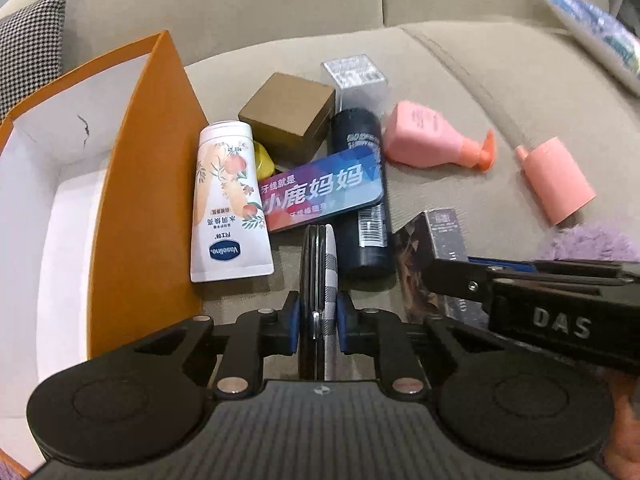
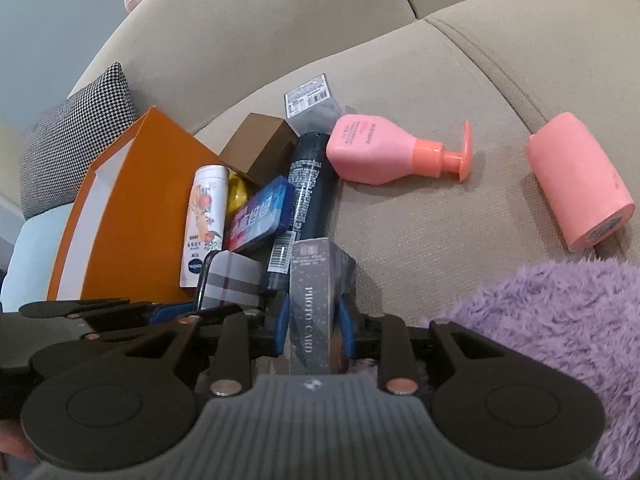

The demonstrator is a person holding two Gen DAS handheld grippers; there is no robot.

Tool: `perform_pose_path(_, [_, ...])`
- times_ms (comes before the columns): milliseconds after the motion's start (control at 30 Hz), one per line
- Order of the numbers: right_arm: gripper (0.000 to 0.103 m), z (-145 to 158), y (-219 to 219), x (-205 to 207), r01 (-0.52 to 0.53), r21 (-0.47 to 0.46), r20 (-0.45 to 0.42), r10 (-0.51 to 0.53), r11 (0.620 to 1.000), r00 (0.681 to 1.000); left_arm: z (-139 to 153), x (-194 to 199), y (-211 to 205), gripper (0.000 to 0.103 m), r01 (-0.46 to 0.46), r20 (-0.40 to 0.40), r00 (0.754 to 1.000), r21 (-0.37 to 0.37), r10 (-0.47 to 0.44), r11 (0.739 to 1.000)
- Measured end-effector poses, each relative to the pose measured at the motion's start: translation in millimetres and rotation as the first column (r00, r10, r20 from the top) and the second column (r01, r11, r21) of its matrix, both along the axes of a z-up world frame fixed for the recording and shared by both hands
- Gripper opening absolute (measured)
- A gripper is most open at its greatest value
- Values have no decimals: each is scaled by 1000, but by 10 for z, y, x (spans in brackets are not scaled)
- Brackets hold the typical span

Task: Organize rigid objects
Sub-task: 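Grasp the plaid glasses case with the left gripper while the right gripper holds the PHOTO CARD box, then carry the plaid case with the left gripper into the orange box while the right gripper follows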

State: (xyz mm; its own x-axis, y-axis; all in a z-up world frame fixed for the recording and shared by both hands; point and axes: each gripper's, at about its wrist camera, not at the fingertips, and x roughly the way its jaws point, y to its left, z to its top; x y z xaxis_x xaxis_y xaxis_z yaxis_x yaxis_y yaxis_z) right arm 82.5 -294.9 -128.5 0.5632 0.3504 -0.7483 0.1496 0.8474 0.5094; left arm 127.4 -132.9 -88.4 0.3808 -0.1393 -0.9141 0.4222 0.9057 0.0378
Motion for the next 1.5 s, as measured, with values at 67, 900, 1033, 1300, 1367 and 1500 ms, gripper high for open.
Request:
perform_pose_path(67, [25,48,-1,-37,15,-14,1,-15,1000,1000,122,-72,49,19,-4,10,1000,-48,4,999])
perform_pose_path(900, [24,1436,1676,40,-268,-68,228,276,961,934,1116,14,1928,19,-120,94,986,-160,137,980])
perform_pose_path(1033, [24,1293,1983,279,-308,-103,175,322,946,930,811,193,2054,19,-122,24,992,-124,126,985])
perform_pose_path(1300, [24,1096,2213,559,-321,-173,116,343,931,932,369,399,1904,19,-46,-39,998,-56,44,997])
perform_pose_path(1367, [24,1054,2237,581,-324,-188,107,347,927,932,293,459,1900,19,-39,-55,998,-63,35,997])
perform_pose_path(1500, [24,970,2282,611,-334,-205,86,356,920,930,140,552,1906,19,-47,-74,996,-53,43,998])
